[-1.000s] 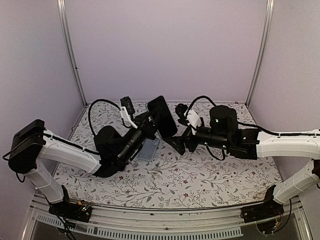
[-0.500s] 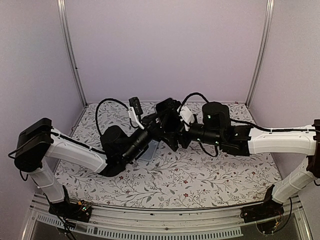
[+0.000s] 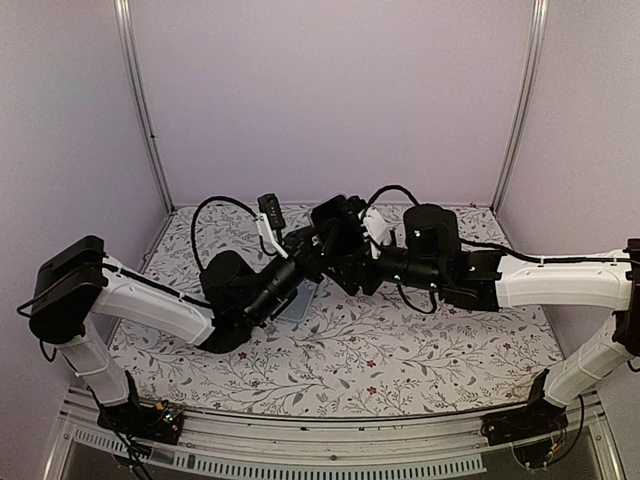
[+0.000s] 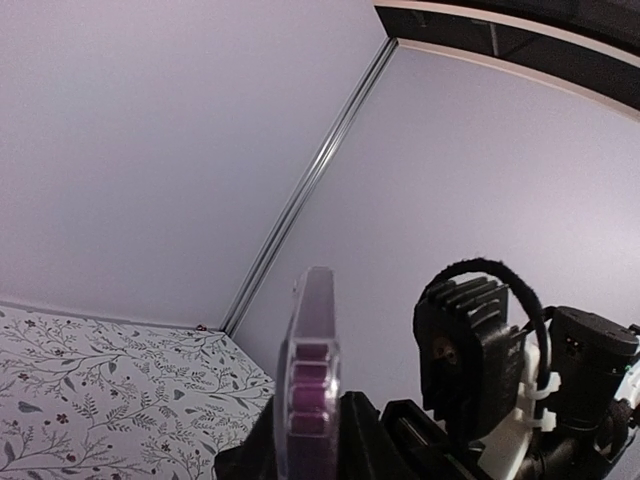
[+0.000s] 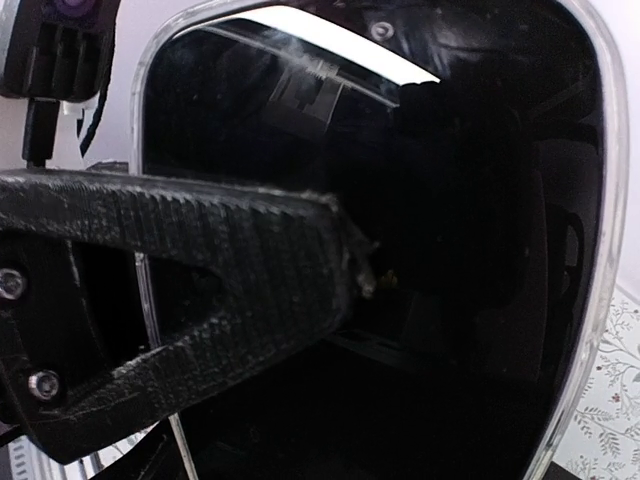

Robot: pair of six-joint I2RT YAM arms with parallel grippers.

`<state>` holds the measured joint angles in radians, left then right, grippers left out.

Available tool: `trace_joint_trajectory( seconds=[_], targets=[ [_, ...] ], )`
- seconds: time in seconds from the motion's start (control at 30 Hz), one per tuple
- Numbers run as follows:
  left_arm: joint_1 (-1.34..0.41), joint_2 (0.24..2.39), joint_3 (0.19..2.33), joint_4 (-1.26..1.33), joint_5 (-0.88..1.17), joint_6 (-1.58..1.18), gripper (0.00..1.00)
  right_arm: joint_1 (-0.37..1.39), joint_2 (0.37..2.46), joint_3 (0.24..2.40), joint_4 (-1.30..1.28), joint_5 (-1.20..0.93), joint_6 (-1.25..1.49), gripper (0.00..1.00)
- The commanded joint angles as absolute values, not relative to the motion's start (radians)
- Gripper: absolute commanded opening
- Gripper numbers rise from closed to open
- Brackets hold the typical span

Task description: Put the phone into the phone case

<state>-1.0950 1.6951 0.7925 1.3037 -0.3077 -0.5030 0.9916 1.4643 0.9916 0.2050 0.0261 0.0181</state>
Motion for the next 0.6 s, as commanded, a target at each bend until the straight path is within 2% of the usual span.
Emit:
trace_joint_trajectory(
  seconds=[0.0,0.07,0.1,0.13,0.37,0.57],
  targets=[
    [-1.111,1.698,0.812,1.318,-0.331,-0.545,0.46,0.942,1.467,0.978,0.162,0.152,0.036,0.45],
    [-1.111,1.696,0.813,1.291,-0.36,-0.536,0.83,0.925,1.459,0.959,0.151,0.139,0.056,0.44],
    [-1.11,1.691,0.813,1.27,-0.381,-0.526,0.95,0.913,1.455,0.948,0.144,0.125,0.068,0.43],
    [-1.11,1.684,0.815,1.24,-0.417,-0.507,0.99,0.901,1.451,0.932,0.135,0.113,0.086,0.43],
    [-1.106,1.571,0.816,0.996,-0.675,-0.331,0.99,0.706,1.482,0.913,-0.067,0.012,0.152,0.44],
    [-1.096,1.504,0.82,0.787,-0.805,-0.282,0.99,0.502,1.638,1.016,-0.315,-0.123,0.184,0.51]
  ],
)
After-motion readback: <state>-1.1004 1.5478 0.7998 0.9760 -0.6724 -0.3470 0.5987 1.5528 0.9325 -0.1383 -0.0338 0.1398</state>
